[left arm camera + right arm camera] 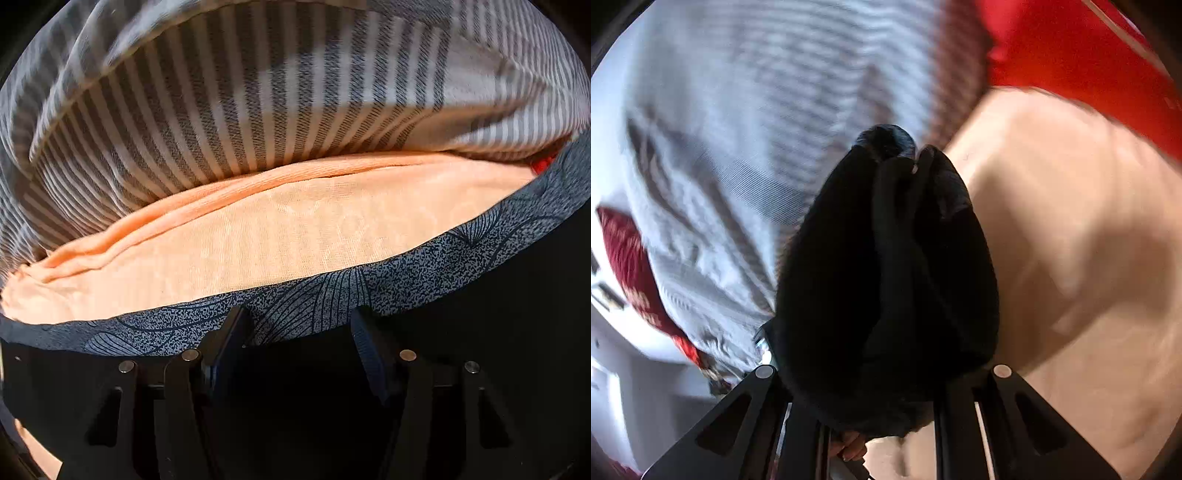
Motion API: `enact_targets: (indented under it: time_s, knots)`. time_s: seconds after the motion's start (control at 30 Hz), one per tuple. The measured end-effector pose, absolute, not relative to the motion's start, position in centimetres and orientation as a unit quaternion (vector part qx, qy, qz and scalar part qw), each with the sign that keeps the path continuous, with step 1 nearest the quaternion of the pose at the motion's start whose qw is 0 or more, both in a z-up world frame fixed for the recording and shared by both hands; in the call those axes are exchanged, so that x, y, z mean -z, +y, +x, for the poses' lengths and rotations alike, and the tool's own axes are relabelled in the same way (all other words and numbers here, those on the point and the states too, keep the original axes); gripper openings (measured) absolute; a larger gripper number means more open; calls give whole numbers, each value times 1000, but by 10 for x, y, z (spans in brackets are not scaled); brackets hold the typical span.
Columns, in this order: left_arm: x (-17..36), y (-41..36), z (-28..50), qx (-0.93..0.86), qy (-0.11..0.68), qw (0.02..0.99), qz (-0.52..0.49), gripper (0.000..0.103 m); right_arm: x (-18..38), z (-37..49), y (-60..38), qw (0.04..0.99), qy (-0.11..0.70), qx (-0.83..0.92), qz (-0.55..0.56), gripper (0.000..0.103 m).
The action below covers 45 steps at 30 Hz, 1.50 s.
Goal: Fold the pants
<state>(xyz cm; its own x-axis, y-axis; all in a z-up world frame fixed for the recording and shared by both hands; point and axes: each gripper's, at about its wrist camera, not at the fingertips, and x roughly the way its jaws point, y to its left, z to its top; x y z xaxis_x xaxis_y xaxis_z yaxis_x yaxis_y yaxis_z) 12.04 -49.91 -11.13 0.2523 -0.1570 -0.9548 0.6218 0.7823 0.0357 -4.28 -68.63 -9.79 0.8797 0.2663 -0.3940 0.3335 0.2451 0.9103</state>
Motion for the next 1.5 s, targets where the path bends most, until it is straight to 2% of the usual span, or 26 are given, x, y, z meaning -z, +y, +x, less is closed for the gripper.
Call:
enact_targets:
  time_s: [0.3,0.53,0.73,0.87,0.97,1.07,1.13,1.17,1.27,1.37,1.5]
  knots:
    - [76,-431,160,281,562,760,168,61,14,-21,-620,830,273,33,486,13]
    - [63,-308,218,247,580,764,141,61,-28,33,-527,875,325,59,355,13]
    - [62,-206,248,191,598,770,111,61,-13,98,-425,887,388,67,240,13]
    - [79,-161,240,161,615,763,118,61,30,141,-357,876,449,93,152,14]
    - [77,-131,249,151,620,762,109,61,62,158,-322,864,480,128,82,18]
    - [79,-113,252,152,628,756,104,61,71,166,-297,861,479,169,11,29]
    - [81,-109,252,155,631,753,105,62,72,171,-280,860,479,175,-27,56]
    - [77,-108,250,157,632,752,105,62,71,169,-272,861,478,169,-42,60]
    - [69,-113,248,174,631,749,102,62,59,150,-251,870,463,147,-82,61]
    - [60,-127,242,200,626,747,99,87,41,131,-244,879,456,115,-78,61]
    - [48,-157,222,259,624,731,92,87,22,91,-286,882,459,102,-1,61]
